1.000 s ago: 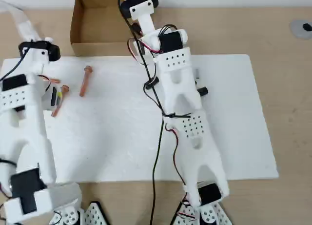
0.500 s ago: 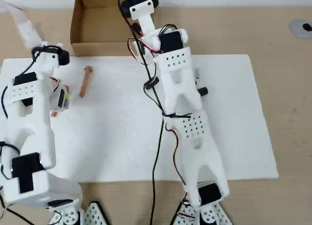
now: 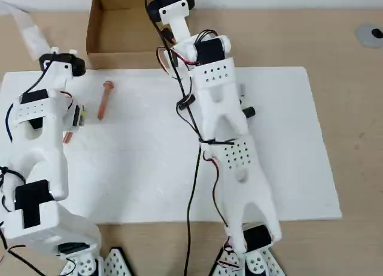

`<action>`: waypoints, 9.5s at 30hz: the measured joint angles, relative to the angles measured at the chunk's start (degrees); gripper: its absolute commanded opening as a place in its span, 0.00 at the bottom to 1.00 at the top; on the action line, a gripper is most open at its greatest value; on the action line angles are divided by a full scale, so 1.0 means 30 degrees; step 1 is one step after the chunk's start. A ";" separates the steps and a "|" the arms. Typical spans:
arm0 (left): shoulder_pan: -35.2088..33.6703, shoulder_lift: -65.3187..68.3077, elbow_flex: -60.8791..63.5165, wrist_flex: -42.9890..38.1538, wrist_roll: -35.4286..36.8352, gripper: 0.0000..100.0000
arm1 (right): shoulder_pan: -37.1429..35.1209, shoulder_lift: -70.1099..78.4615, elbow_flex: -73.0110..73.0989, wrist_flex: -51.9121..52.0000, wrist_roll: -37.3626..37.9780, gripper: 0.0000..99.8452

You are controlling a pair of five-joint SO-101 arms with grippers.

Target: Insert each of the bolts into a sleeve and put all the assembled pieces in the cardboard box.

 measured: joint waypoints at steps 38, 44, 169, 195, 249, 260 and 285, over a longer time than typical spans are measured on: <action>0.0645 0.4015 -0.2256 -0.0264 -0.1026 0.01 | 0.0000 0.0000 0.0000 0.0000 0.0000 0.21; 0.0762 0.4073 -0.2403 0.0264 -0.1026 0.01 | 0.0000 0.0000 0.0000 0.0000 0.0000 0.21; 0.1817 -2.8073 0.5333 0.5890 0.8029 0.01 | -0.2520 -0.4103 0.2374 0.2667 -1.0930 0.01; 0.1817 -3.0212 0.6242 0.2901 0.8088 0.01 | -0.3985 -1.7495 0.1377 0.2755 -0.4190 0.01; 1.2103 -3.0066 1.1077 -0.4513 1.3509 0.01 | -0.8352 -5.2601 6.0513 -2.4586 -0.0322 0.01; 1.3744 -3.0066 1.0403 -0.3194 1.3509 0.01 | -0.8322 -5.3656 6.1392 -2.5436 -0.0322 0.01; 1.4183 -3.0066 0.9319 -0.2403 1.4945 0.01 | -0.7766 -5.4828 6.1949 -2.5026 -0.0322 0.01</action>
